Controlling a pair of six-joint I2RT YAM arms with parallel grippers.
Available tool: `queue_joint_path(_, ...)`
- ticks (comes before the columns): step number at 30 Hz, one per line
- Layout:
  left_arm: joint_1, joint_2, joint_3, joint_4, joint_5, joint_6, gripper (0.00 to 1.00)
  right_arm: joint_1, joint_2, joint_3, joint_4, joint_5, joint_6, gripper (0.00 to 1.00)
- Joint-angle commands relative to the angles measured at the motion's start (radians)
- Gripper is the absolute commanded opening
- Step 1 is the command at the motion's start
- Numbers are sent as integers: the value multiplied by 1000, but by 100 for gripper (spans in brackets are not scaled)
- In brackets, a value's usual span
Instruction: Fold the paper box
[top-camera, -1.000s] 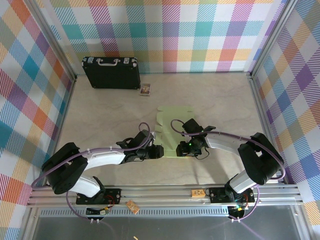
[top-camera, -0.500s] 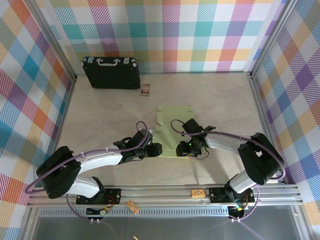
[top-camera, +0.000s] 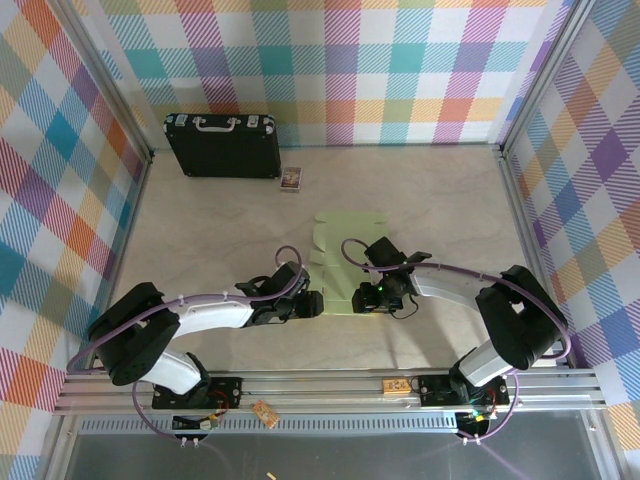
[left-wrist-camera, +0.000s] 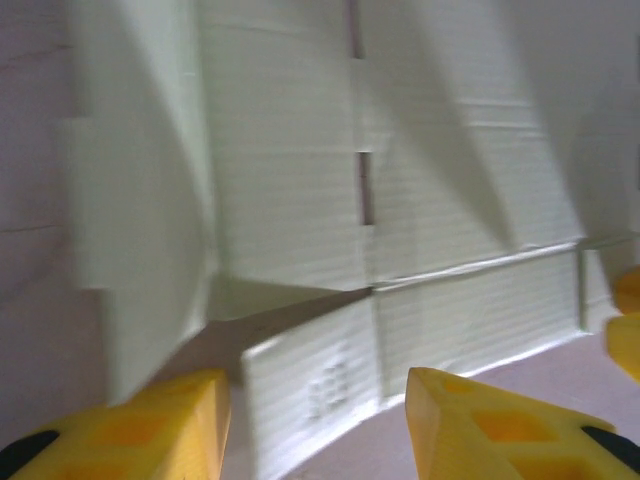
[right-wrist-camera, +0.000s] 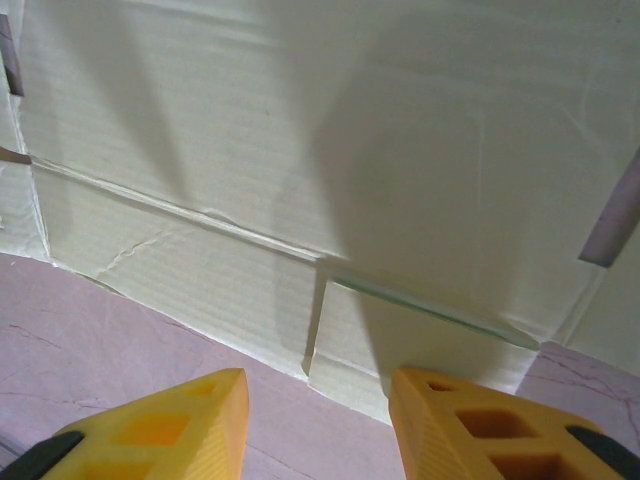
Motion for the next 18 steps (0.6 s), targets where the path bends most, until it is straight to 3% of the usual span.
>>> queue_joint_path(1,-10,-12,-4,67,39,-8,49,2,52,-37,-8,37,-16,44)
queue_joint_path(10,-13,-53,-4,109,67,-10,47,2,62,-28,-16,32,-24,45)
queue_joint_path(18,-40,40,5,262,149,-46,47,2,66,-24,-21,34,-22,45)
